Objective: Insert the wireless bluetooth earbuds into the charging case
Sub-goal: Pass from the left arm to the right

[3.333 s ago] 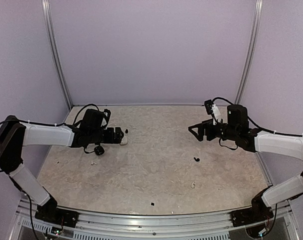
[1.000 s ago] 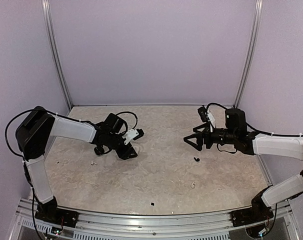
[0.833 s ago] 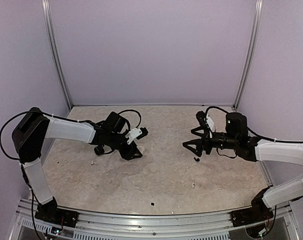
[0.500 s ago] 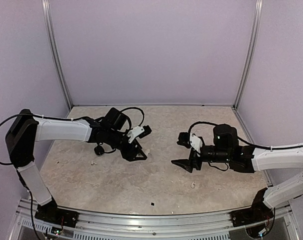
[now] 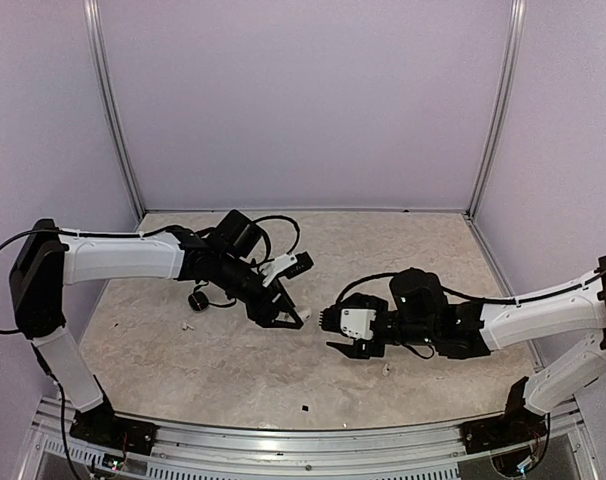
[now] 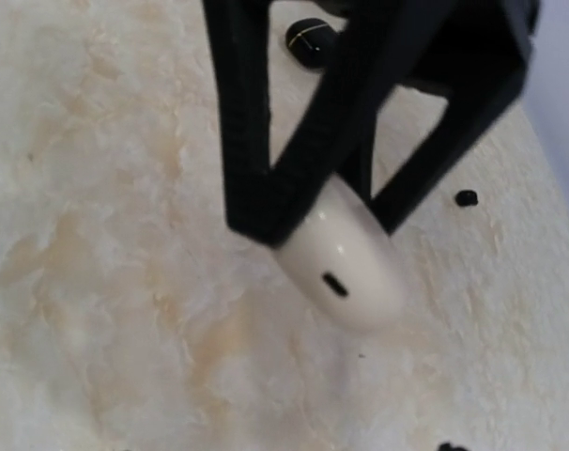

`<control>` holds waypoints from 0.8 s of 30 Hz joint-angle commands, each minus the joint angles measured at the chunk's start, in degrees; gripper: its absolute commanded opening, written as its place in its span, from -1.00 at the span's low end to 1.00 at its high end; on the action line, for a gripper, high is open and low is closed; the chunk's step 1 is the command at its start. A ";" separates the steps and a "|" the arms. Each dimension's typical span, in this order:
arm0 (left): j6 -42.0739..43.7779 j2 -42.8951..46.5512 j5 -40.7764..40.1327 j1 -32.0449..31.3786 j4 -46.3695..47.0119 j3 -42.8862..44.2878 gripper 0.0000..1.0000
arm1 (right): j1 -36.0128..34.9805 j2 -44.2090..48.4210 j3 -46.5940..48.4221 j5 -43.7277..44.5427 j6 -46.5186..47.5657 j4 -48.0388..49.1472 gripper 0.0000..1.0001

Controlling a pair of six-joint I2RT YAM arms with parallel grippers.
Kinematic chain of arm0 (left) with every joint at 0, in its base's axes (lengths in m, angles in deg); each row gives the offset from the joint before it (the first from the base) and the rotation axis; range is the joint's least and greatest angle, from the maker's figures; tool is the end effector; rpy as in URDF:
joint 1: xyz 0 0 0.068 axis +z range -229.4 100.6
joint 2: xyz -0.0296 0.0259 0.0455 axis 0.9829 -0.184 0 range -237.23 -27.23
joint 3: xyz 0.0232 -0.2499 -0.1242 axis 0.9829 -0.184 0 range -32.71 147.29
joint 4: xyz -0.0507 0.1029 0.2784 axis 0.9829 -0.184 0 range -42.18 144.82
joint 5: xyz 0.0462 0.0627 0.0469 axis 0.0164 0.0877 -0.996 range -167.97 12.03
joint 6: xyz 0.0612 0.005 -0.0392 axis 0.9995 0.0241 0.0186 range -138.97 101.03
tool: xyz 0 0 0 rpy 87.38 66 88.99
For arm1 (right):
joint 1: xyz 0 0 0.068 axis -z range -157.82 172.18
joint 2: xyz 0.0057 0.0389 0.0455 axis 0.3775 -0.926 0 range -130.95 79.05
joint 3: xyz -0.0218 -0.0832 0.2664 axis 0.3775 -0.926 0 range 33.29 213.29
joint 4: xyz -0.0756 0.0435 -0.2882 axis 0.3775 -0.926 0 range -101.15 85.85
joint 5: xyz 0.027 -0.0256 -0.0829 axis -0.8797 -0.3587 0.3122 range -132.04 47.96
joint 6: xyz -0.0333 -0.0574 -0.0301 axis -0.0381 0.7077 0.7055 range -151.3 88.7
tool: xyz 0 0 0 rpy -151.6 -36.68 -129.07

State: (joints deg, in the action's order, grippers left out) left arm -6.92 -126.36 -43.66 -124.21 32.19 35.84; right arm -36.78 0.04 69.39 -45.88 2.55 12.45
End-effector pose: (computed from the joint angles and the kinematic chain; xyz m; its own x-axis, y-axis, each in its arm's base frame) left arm 0.2703 -0.3167 0.1878 -0.3841 0.6247 -0.6799 0.9221 0.2226 -0.3164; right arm 0.1717 0.2931 0.1688 0.3036 -0.5735 -0.7609 -0.8630 0.1730 -0.4747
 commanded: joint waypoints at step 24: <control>-2.84 -6.41 2.62 -4.04 -6.73 7.91 -0.16 | -5.86 -10.33 9.51 8.79 14.45 -5.39 -0.16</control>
State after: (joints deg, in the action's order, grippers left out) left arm -9.39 -131.98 -42.22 -127.80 25.91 41.94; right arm -41.52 -9.14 77.50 -39.65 14.63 8.61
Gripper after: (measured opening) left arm 0.527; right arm 0.422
